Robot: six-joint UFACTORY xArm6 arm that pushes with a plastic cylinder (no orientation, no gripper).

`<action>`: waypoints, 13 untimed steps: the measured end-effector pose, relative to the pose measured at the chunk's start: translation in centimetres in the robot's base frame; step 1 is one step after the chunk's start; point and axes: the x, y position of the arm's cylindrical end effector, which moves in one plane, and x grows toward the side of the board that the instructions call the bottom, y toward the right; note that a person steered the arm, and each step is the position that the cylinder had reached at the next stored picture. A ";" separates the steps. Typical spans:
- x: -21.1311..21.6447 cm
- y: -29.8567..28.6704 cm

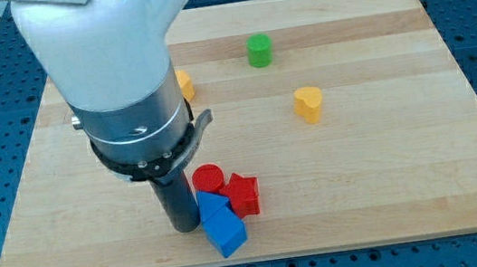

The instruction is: Slide the yellow heart to the center right

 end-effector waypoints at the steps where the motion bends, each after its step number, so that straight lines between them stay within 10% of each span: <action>1: 0.0 -0.3; 7: -13.7 -1.9; 13: -13.7 21.8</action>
